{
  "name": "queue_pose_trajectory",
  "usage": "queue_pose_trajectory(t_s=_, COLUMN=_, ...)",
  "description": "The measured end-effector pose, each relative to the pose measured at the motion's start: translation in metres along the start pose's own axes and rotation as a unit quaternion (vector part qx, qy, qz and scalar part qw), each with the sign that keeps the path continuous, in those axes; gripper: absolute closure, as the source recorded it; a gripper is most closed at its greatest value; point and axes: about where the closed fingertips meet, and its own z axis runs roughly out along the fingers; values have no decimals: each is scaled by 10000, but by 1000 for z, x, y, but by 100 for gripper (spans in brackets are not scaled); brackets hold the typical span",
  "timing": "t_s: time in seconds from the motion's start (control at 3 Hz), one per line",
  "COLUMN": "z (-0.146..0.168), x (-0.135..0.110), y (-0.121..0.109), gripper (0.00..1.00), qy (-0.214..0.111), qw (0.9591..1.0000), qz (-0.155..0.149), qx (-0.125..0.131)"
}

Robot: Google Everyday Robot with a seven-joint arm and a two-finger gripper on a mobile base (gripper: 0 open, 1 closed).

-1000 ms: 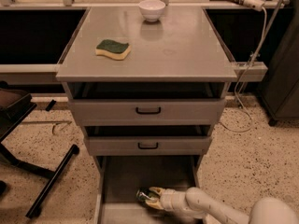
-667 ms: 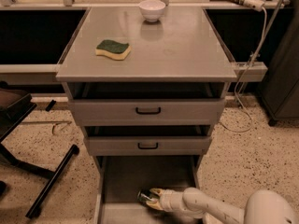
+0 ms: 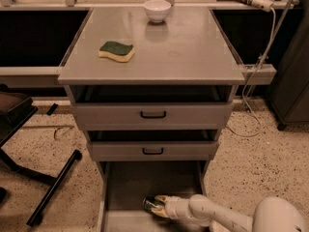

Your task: Place green can into bottom drawer

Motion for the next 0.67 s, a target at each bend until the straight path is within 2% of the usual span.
queue_pose_trajectory(t_s=0.67, z=0, x=0, y=0, gripper=12, qy=0, qw=10000, qz=0, qx=-1)
